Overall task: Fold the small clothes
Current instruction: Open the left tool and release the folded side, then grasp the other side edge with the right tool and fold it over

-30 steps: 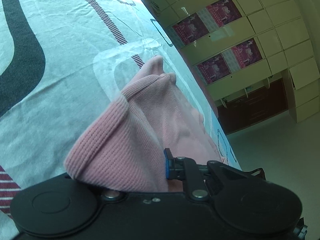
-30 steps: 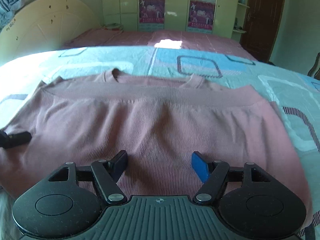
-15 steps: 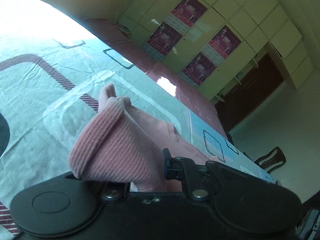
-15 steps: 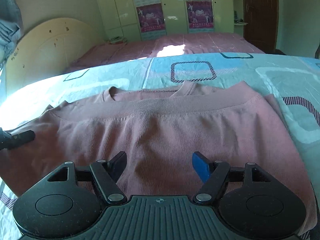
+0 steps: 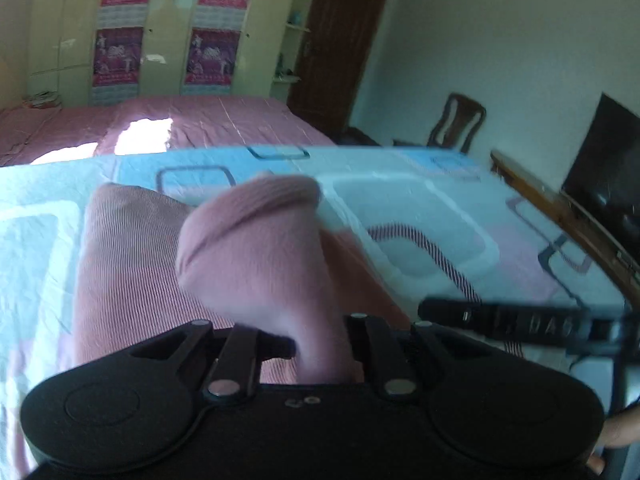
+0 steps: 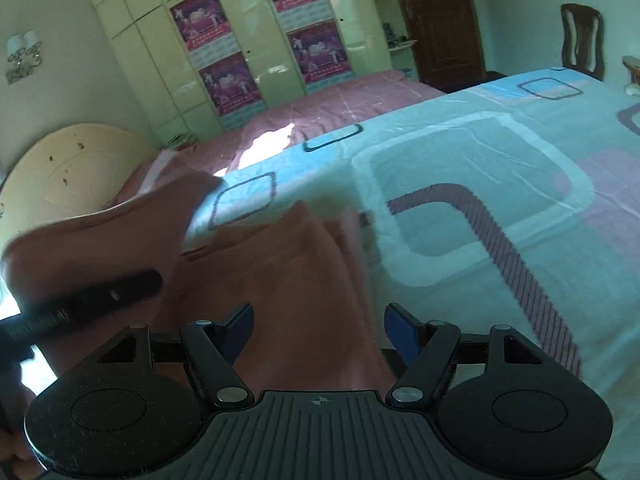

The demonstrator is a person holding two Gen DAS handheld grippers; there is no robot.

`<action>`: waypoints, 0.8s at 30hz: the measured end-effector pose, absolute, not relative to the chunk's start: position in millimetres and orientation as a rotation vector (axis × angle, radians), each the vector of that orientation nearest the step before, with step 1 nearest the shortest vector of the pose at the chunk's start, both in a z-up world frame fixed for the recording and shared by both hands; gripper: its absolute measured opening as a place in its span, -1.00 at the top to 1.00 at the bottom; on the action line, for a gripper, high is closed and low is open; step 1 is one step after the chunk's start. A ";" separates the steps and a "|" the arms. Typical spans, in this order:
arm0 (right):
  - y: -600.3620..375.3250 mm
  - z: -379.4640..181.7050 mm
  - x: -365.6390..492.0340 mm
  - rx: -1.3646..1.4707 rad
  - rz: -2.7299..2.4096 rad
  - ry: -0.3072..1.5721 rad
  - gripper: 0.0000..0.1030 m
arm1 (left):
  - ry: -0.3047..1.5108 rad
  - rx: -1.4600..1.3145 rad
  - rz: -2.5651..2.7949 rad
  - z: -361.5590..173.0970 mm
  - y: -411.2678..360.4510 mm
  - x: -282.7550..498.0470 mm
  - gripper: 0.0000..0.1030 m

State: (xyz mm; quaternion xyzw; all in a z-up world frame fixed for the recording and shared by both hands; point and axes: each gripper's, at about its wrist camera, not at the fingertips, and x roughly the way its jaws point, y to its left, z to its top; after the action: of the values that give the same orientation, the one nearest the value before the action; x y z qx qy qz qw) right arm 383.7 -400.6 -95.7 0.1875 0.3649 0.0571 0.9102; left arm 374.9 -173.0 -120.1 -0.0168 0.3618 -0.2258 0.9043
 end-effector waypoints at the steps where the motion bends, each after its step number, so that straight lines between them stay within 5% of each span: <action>1: -409.4 -95.6 381.4 0.403 0.114 0.755 -0.39 | 0.779 0.019 -0.477 -132.5 -186.0 369.6 0.64; 8: -420.9 -91.4 381.7 0.487 0.236 0.762 -0.39 | 0.745 0.083 -0.539 -132.5 -194.0 319.4 -0.19; 22: -379.9 -137.0 439.0 0.460 0.361 0.877 -0.37 | 0.704 -0.073 -0.187 -106.2 -85.0 316.1 -0.18; 23: -378.8 -136.9 440.0 0.456 0.368 0.874 -0.32 | 0.702 -0.079 -0.171 -106.4 -82.7 319.4 -0.18; 24: -377.9 -137.0 440.9 0.455 0.378 0.879 0.15 | 0.700 -0.083 -0.160 -107.2 -80.9 320.7 -0.18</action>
State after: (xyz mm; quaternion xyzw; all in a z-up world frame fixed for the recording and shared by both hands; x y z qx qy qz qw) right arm 440.9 -377.9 -137.0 0.2170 0.4193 0.1804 0.8629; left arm 320.7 -80.9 -107.2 -0.0408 0.3423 -0.0782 0.9354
